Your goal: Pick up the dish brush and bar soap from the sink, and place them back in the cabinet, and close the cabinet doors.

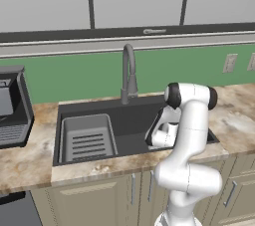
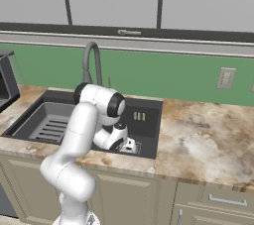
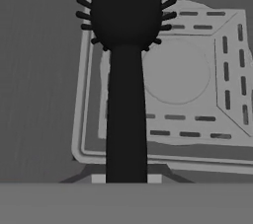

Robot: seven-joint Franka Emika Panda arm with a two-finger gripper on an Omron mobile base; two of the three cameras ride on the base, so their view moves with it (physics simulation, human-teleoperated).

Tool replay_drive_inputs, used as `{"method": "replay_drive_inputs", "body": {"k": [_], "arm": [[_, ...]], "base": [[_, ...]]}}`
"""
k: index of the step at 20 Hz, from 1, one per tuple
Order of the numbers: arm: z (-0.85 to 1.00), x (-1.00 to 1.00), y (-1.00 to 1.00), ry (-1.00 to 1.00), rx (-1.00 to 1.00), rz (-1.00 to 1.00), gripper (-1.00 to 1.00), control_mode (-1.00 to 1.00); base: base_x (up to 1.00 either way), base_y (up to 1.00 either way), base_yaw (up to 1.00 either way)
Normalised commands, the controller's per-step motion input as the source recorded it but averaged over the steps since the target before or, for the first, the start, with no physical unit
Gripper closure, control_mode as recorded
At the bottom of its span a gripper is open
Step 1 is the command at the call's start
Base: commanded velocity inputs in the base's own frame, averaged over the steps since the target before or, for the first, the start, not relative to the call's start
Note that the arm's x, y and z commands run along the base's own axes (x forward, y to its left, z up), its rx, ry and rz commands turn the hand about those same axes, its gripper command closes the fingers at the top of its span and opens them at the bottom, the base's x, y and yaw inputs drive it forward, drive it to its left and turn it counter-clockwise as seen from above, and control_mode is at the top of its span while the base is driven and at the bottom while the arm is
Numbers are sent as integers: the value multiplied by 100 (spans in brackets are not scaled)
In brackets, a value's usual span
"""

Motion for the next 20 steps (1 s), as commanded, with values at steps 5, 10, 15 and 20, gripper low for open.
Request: {"method": "replay_drive_inputs", "body": {"k": [5,10,15,20], "arm": [[12,0,0,0,0,0,100,-100],[16,-5,0,0,0,0,100,-100],[8,-8,0,0,0,0,100,-100],[11,-8,0,0,0,0,100,-100]], "base": [[0,0,0],[0,0,0],[0,0,0],[0,0,0]]}}
